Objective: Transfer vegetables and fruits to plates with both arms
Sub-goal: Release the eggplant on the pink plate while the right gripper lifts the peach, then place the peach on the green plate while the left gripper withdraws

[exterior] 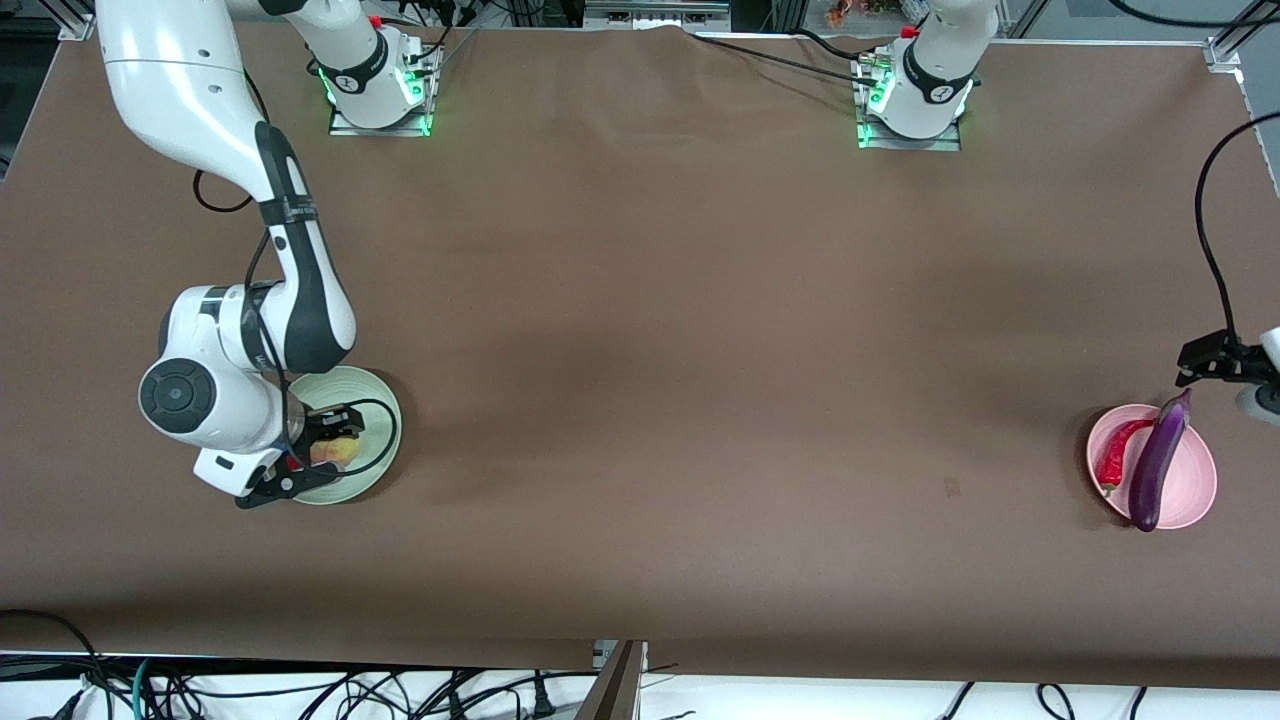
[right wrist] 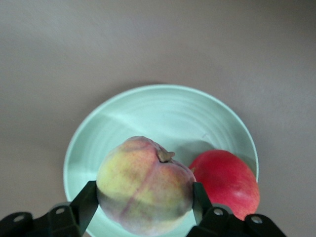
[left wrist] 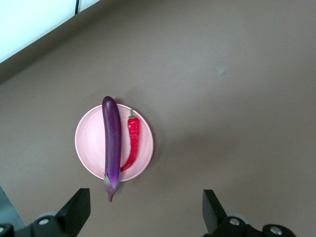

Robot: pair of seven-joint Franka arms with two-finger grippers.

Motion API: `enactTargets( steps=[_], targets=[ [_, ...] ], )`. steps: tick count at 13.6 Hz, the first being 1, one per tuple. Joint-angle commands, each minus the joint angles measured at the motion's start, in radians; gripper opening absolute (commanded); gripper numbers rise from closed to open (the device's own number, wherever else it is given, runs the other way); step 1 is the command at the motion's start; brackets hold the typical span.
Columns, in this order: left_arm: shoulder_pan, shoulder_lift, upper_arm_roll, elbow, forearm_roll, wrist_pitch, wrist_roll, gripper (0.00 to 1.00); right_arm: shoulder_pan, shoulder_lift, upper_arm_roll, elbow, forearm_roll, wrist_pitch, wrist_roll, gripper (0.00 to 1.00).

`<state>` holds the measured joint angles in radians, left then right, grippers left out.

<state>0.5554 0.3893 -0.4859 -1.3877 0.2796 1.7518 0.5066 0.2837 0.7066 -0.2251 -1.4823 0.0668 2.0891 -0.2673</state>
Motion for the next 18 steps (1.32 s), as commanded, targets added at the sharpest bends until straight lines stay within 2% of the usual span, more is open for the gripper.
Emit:
enactTargets(
  steps=[1,2,3,4,6,8,9,13,16,18],
  targets=[
    [-0.144,-0.076,0.093,0.016,-0.049,-0.074,-0.156,1.0,-0.017,0.008,0.012,-0.022,0.013,0.0,-0.012,0.28],
    [-0.216,-0.11,0.162,0.007,-0.109,-0.077,-0.242,1.0,-0.02,0.008,0.012,-0.026,0.015,-0.001,-0.006,0.5],
    [-0.271,-0.148,0.223,-0.017,-0.196,-0.078,-0.317,1.0,-0.021,0.007,0.012,-0.019,0.015,-0.003,-0.003,0.87],
    [-0.338,-0.211,0.292,-0.084,-0.25,-0.078,-0.368,1.0,-0.021,-0.001,0.012,-0.012,0.018,-0.011,-0.006,1.0],
    [-0.487,-0.343,0.416,-0.23,-0.263,-0.077,-0.439,1.0,-0.021,-0.045,0.01,-0.006,0.028,-0.023,-0.013,1.0],
    [-0.625,-0.465,0.534,-0.362,-0.26,-0.052,-0.541,1.0,-0.021,-0.116,0.004,0.01,0.028,-0.111,-0.013,1.0],
    [-0.63,-0.493,0.538,-0.404,-0.258,-0.022,-0.542,1.0,-0.026,-0.13,0.004,0.054,0.028,-0.179,-0.013,1.0],
    [-0.589,-0.483,0.535,-0.402,-0.266,-0.015,-0.54,1.0,-0.034,-0.162,-0.019,0.226,0.027,-0.472,0.041,1.0],
    [-0.575,-0.483,0.532,-0.401,-0.289,-0.023,-0.54,1.0,-0.029,-0.205,-0.014,0.299,0.027,-0.604,0.181,1.0],
    [-0.56,-0.481,0.521,-0.398,-0.289,-0.028,-0.539,1.0,-0.034,-0.254,-0.005,0.31,0.028,-0.69,0.215,1.0]
  ],
)
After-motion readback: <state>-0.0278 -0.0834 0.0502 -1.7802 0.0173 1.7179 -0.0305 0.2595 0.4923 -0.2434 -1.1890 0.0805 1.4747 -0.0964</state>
